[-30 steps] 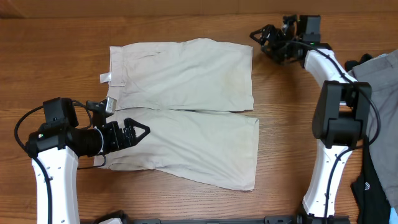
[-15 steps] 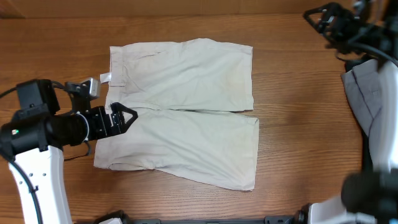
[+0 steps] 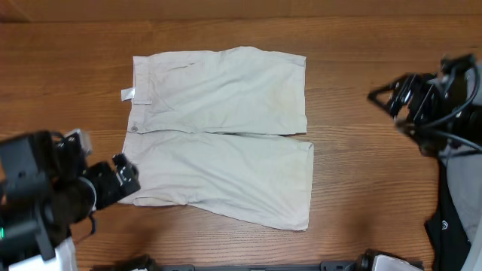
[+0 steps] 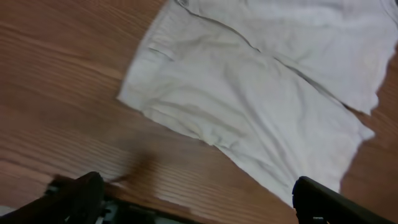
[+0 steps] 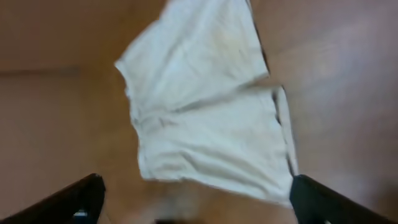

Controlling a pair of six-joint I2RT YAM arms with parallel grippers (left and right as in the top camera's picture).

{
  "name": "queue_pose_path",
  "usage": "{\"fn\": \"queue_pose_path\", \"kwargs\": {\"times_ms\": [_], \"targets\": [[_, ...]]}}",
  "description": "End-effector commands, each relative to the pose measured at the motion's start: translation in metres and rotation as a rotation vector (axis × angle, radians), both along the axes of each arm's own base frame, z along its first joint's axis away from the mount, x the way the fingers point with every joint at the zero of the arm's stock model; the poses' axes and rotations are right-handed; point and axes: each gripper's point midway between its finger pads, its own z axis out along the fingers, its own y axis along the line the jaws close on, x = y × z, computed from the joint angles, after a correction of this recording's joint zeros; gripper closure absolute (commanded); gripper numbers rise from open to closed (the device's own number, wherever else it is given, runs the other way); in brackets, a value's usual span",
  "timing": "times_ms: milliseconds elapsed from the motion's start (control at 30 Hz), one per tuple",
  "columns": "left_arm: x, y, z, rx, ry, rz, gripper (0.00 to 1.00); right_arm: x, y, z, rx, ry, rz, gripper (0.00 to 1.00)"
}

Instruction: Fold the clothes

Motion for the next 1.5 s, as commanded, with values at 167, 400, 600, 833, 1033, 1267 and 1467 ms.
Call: {"fn": "queue_pose_path", "kwargs": {"times_ms": [167, 400, 600, 833, 1033, 1267, 1467], "targets": [[-0.003, 0.012, -0.044, -0.018, 0.106, 0.15, 0.0, -0.017, 0.008, -0.05, -0.05, 0.118, 0.063, 0.05], [0.008, 0.005, -0.106, -0.123, 0.259, 0.163, 0.0, -0.026, 0.034, -0.13, -0.033, 0.305, 0.111, 0.0], [0.009, 0.006, -0.15, -0.153, 0.391, 0.167, 0.0, -0.069, 0.059, -0.216, 0.044, 0.525, 0.13, 0.0], [0.017, 0.009, -0.193, -0.241, 0.469, 0.246, 0.0, -0.115, 0.072, -0.272, 0.11, 0.681, 0.109, 0.0], [0.002, 0.044, -0.214, -0.219, 0.553, 0.394, 0.0, -0.138, 0.071, -0.289, 0.111, 0.745, 0.105, 0.05], [-0.018, 0.078, -0.242, -0.251, 0.572, 0.563, 0.02, -0.151, 0.077, -0.305, 0.154, 0.745, 0.124, 0.06], [-0.004, 0.081, -0.264, -0.297, 0.519, 0.537, 0.13, -0.159, 0.086, -0.312, 0.222, 0.729, 0.147, 0.09]]}}
